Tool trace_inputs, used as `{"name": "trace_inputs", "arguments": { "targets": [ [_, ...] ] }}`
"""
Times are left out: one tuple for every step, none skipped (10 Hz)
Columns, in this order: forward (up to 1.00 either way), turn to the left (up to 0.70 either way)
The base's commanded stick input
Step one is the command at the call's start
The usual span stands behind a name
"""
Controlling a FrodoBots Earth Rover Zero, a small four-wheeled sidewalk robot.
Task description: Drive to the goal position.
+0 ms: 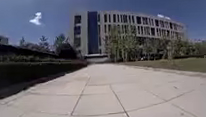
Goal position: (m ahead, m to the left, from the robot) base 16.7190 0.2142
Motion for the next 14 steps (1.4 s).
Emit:
{"name": "trace_inputs", "arguments": {
  "targets": [
    [1.0, 0.0],
    [1.0, 0.0],
    [1.0, 0.0],
    [1.0, 0.0],
    [1.0, 0.0],
    [1.0, 0.0],
    [1.0, 0.0],
    [1.0, 0.0],
    [1.0, 0.0],
    [1.0, 0.0],
    [1.0, 0.0],
    [1.0, 0.0],
    [1.0, 0.0],
    [1.0, 0.0]
  ]
}}
